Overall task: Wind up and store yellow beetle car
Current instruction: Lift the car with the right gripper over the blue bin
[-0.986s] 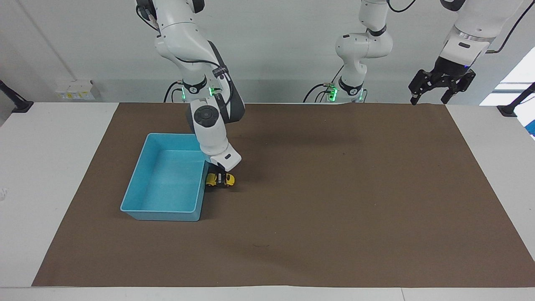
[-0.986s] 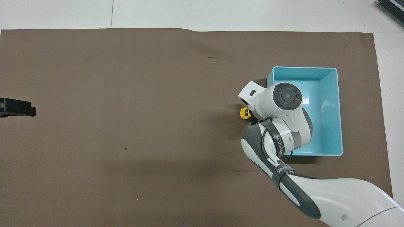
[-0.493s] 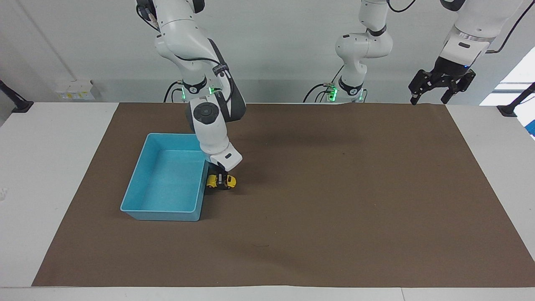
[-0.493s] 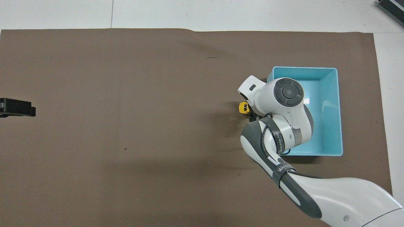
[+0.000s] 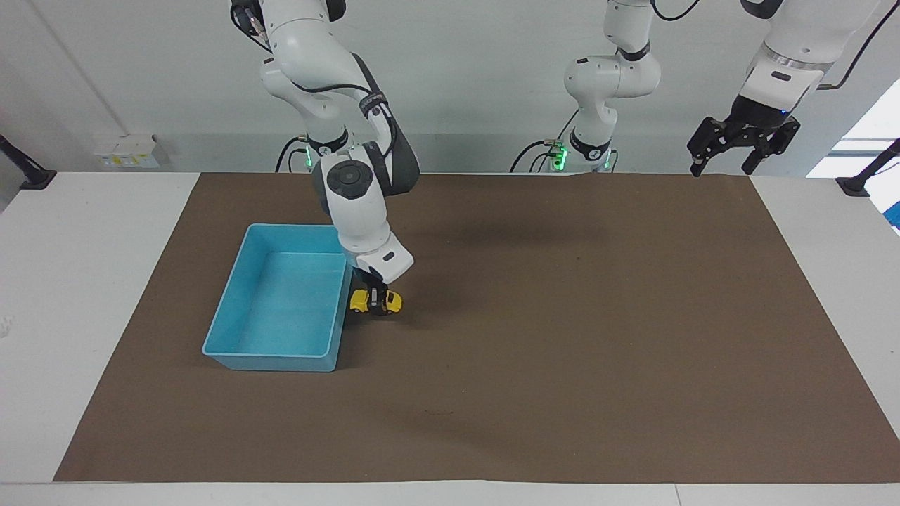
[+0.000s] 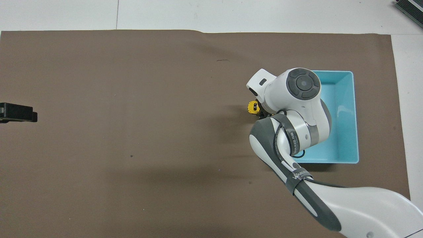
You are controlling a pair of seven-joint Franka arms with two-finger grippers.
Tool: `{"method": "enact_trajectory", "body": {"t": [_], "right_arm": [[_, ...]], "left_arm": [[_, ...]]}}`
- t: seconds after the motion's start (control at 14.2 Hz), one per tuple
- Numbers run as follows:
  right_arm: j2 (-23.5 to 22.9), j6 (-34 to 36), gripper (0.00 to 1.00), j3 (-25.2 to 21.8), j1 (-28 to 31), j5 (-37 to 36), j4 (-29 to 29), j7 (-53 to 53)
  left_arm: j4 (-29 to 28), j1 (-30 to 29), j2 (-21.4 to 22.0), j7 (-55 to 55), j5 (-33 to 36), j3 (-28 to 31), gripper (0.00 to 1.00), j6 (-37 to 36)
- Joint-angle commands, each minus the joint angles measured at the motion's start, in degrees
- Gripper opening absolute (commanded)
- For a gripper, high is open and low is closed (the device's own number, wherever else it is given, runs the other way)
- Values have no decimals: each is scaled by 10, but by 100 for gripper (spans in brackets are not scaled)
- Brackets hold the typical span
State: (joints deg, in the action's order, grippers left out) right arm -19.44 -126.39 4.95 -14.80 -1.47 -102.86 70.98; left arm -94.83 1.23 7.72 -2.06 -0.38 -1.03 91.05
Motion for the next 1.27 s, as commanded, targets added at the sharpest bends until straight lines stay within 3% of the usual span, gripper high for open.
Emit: {"method": "enact_trajectory", "body": {"t": [0.0, 0.35, 1.2], "right_arm": [[12, 49, 5, 6, 3, 7, 30, -11], [48, 100, 5, 2, 21, 4, 29, -2], [68, 109, 5, 1, 145, 6, -13, 151]], "left_arm": [[4, -8, 5, 1, -8, -4, 100, -12], [4, -8, 5, 1, -8, -5, 100, -11], [4, -8, 5, 1, -8, -5, 100, -12]]}}
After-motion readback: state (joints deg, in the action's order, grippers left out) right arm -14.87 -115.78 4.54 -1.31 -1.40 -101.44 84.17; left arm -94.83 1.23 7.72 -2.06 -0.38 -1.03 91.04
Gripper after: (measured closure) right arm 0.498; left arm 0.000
